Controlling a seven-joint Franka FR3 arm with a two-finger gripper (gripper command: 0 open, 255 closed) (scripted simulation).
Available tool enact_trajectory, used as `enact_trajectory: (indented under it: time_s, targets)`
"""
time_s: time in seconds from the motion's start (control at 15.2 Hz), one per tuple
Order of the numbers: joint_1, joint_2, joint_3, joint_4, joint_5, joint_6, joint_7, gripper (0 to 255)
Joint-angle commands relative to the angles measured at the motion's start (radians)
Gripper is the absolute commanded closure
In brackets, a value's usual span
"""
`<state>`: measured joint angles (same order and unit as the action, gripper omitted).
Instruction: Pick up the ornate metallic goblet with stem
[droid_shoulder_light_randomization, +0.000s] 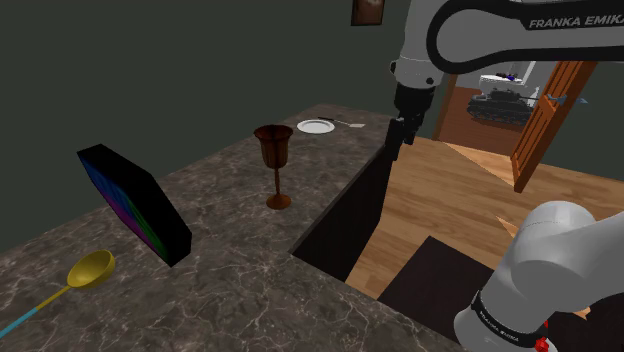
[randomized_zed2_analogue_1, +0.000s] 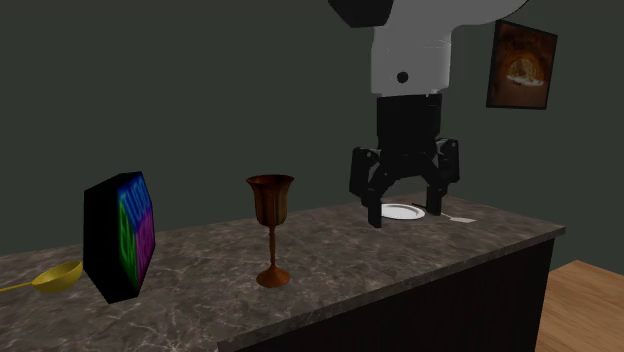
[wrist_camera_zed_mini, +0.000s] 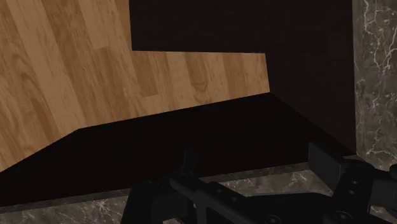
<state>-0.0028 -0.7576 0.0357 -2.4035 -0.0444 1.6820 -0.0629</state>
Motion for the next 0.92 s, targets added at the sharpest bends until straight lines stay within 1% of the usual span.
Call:
enact_trajectory:
  time_s: [0.0,0.26,0.46,0.66,0.86]
  targets:
    - [0.000,0.000,0.000,0.000,0.000,0.000,0.000,0]
    - [-0.036,0.098,0.121,0.067,0.049,0.046,0.262,0]
    - [-0.072,0.192,0.206,0.143,0.063,0.074,0.457,0]
    - [-0.113,0.299,0.284,0.239,0.054,0.092,0.653,0]
    - [-0.154,0.419,0.355,0.354,0.020,0.095,0.851,0]
